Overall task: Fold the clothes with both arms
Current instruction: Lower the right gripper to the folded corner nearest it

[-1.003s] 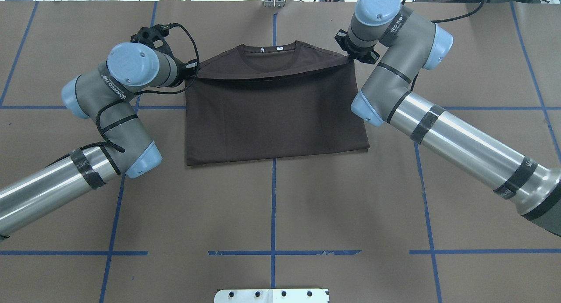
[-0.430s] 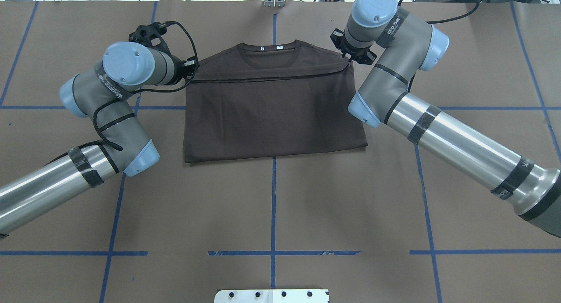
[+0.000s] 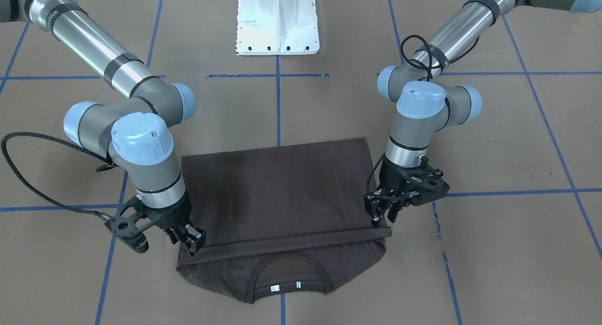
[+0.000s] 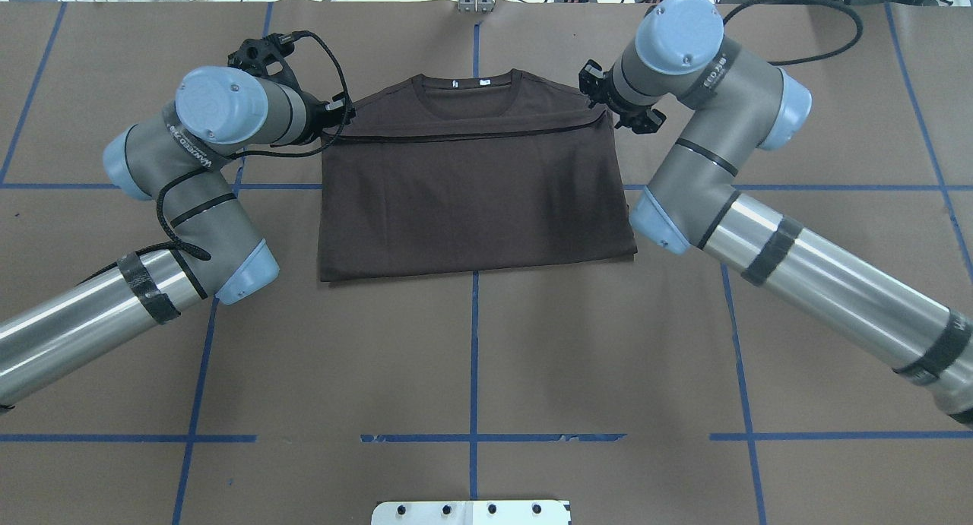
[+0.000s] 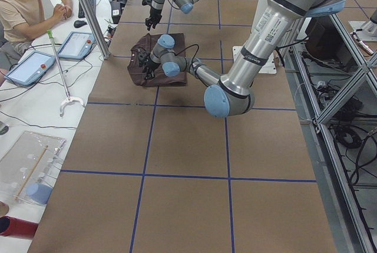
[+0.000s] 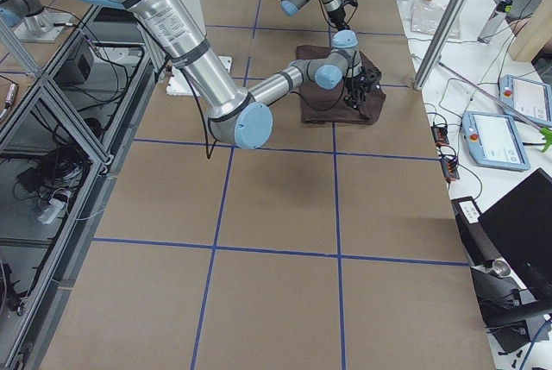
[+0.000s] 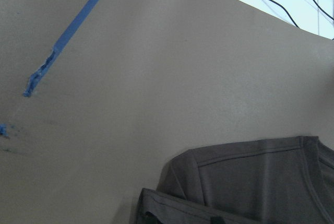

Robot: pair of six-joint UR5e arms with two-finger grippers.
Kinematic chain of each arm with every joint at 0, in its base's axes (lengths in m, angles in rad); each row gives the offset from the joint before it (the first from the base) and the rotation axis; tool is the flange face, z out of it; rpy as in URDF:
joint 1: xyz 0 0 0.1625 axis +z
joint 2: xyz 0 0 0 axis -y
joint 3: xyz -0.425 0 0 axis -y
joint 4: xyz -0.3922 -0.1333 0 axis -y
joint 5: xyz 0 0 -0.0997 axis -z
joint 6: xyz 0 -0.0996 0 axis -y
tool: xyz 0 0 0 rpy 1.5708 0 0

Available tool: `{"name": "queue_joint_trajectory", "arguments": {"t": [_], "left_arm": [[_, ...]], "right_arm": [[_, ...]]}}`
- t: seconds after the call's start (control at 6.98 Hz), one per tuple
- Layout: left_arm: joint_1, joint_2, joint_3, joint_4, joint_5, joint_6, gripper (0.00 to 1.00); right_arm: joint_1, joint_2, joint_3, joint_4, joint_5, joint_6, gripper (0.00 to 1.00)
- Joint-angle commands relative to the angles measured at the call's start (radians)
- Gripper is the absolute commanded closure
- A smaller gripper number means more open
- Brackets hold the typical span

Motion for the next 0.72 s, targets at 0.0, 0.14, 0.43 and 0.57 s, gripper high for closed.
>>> {"name": "queue_joint_trajectory", "arguments": {"t": [0.0, 0.14, 0.43, 0.57], "left_arm": [[-0.003, 0.017, -0.024, -0.080, -0.053, -0.002, 0.48], [-0.003, 0.017, -0.029, -0.084, -0.051, -0.005, 0.48], [-0.001, 0.017, -0.036, -0.084, -0.051, -0.035, 0.47], [-0.001, 0.017, -0.043, -0.081, -0.050, -0.045, 0.47]], "right_arm": [[-0.066, -0.183, 0.207, -0.001, 0.001, 0.101, 0.37], [-0.092, -0.223, 0.241, 0.001, 0.001, 0.130, 0.33], [-0.129, -0.260, 0.261, 0.002, 0.000, 0.225, 0.32], [-0.159, -0.266, 0.263, 0.002, -0.008, 0.253, 0.32]]}}
